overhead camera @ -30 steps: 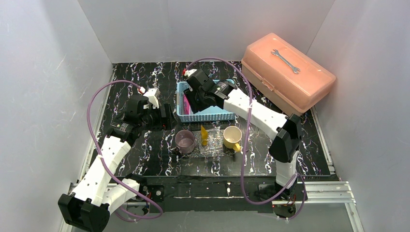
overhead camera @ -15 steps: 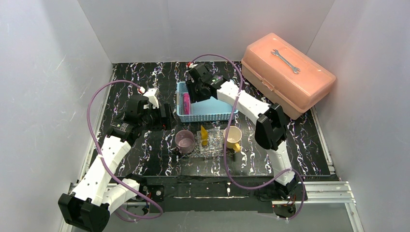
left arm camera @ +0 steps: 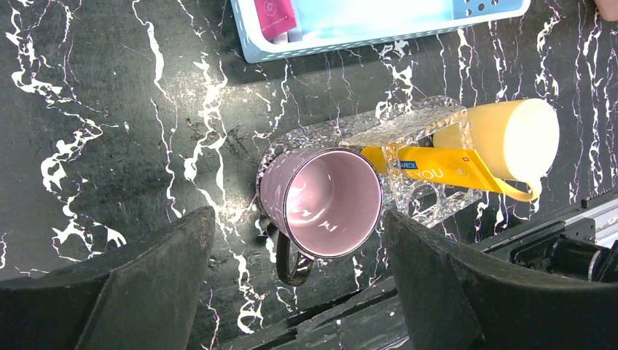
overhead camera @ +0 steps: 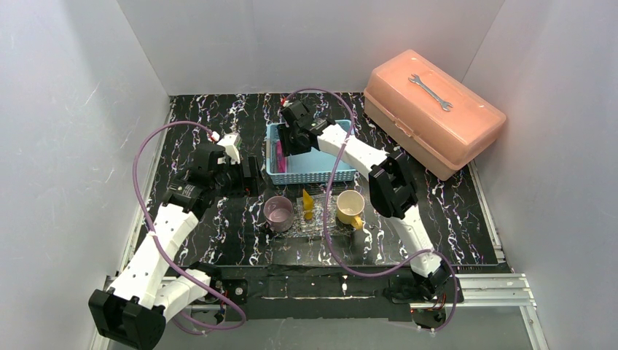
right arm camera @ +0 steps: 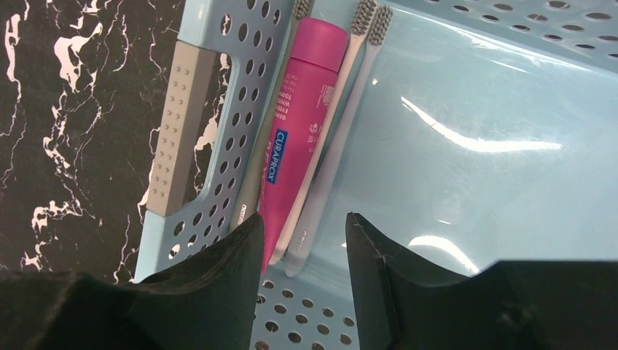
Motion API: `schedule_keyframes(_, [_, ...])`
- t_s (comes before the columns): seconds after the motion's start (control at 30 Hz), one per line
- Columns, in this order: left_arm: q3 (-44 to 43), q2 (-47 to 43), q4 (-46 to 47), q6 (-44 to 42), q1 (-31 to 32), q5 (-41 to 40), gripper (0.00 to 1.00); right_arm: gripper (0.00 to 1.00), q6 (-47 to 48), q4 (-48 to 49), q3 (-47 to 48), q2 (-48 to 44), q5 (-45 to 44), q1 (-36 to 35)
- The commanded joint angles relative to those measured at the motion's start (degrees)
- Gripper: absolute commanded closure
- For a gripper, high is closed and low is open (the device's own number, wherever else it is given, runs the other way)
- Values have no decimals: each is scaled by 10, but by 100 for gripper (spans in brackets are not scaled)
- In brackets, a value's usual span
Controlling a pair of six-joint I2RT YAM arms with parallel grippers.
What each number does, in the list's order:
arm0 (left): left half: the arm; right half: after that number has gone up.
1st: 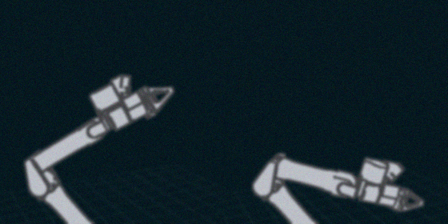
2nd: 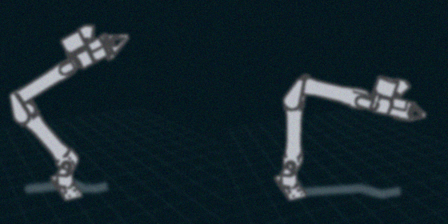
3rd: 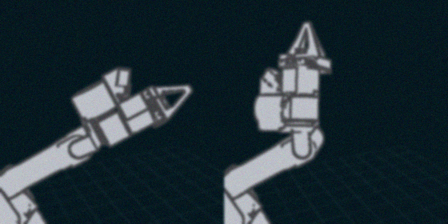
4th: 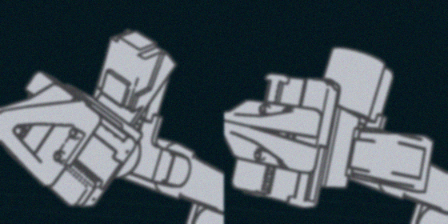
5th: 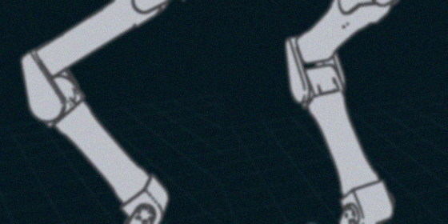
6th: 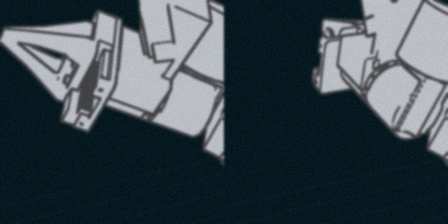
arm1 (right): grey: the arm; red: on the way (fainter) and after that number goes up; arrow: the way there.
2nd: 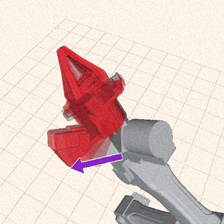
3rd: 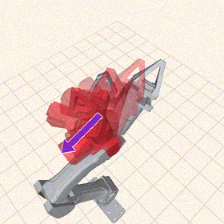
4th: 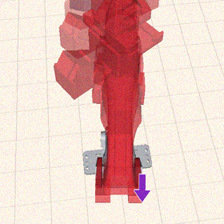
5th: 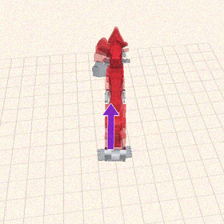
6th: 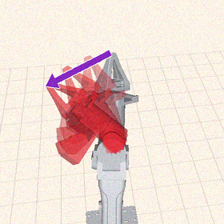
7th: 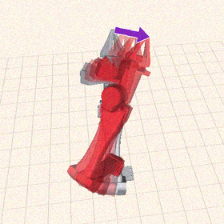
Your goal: Prepare toiletry sets of a toothbrush and toothpaste on the tray
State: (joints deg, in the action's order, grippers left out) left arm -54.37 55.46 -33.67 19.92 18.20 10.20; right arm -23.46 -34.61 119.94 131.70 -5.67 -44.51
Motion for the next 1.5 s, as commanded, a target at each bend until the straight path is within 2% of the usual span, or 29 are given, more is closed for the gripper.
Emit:
schedule_keyframes(0.0, [1, 2, -5, -6, 2, -2, 15, 46, -8, 45, 34, 16, 20, 5])
schedule_keyframes(0.63, [-2, 13, -6, -8, 2, -2, 15, 45, -25, 103, 63, 84, 44, 11])
schedule_keyframes(1.47, [-4, 12, -10, -13, 3, -10, 14, 57, -28, 101, 74, 134, 37, 11])
